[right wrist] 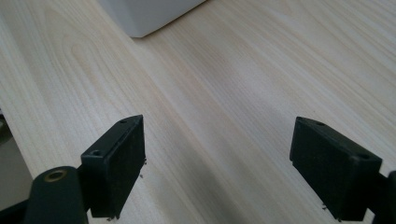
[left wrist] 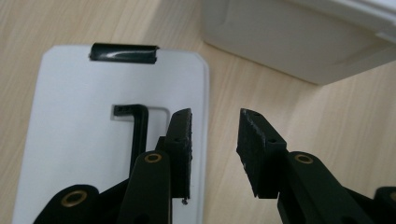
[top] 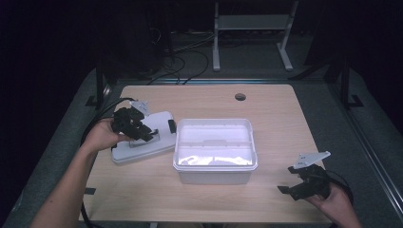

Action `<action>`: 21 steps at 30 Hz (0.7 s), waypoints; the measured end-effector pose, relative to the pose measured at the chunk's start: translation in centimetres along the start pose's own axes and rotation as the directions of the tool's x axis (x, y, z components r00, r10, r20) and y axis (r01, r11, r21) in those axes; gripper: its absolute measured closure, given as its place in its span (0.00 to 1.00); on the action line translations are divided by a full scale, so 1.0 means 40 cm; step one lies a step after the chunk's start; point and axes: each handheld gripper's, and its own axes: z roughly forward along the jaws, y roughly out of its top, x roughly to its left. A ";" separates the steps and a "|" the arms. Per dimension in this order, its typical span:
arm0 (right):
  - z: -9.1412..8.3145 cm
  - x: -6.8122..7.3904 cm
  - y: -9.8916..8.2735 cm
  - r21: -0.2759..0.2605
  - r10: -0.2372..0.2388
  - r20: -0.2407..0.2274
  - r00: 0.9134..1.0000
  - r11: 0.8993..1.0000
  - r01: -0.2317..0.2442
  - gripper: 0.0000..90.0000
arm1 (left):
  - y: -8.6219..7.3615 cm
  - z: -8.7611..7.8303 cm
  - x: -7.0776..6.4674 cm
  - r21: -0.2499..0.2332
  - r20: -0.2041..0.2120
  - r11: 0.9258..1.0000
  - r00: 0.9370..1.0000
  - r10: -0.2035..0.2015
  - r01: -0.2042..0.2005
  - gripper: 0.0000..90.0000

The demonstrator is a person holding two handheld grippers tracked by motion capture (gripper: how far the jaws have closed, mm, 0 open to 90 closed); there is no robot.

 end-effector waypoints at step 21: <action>0.000 -0.006 -0.004 -0.003 0.016 0.000 1.000 1.000 -0.016 0.20 | -0.116 0.111 0.104 0.026 -0.086 0.991 0.988 -0.130 0.133 0.64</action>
